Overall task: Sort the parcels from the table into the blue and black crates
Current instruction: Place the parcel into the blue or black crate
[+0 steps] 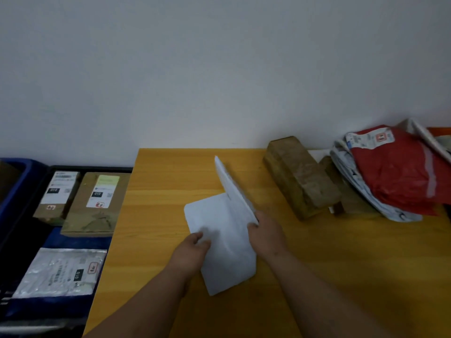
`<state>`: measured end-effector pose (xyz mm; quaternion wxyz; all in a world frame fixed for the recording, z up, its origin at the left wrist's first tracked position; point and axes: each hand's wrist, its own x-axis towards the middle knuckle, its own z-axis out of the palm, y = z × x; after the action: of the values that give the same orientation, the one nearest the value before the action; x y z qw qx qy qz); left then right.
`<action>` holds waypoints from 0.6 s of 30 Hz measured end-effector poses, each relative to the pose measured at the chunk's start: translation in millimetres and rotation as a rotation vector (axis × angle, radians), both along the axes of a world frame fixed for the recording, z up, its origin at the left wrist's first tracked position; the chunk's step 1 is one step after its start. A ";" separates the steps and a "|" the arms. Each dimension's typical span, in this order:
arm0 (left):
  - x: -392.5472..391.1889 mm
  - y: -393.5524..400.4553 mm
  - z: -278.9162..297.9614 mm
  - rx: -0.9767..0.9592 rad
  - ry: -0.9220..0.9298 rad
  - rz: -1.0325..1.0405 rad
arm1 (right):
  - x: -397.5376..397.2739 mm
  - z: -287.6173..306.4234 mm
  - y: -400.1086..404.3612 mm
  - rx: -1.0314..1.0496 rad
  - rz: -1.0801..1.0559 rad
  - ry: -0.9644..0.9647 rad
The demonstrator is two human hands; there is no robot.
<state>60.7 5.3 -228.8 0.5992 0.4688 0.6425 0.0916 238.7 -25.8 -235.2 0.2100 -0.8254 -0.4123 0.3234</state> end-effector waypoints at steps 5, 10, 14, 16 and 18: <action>-23.2 12.0 22.7 0.026 -0.072 0.102 | -19.4 46.3 6.2 0.168 -0.226 0.565; -63.2 22.8 40.5 -0.041 -0.295 0.293 | -49.9 66.1 10.7 0.244 -0.352 1.132; -98.4 30.1 51.4 -0.099 -0.516 0.415 | -80.8 61.4 6.2 0.235 -0.294 1.226; -116.7 31.1 53.8 -0.069 -0.522 0.436 | -96.3 57.0 4.7 0.232 -0.289 1.179; -133.7 31.0 56.4 -0.030 -0.513 0.439 | -110.5 52.6 3.8 0.246 -0.298 1.135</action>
<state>-73.1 36.3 -172.4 0.7142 0.2720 0.5578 0.3237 128.2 -22.0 -182.6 0.5347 -0.5424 -0.1499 0.6305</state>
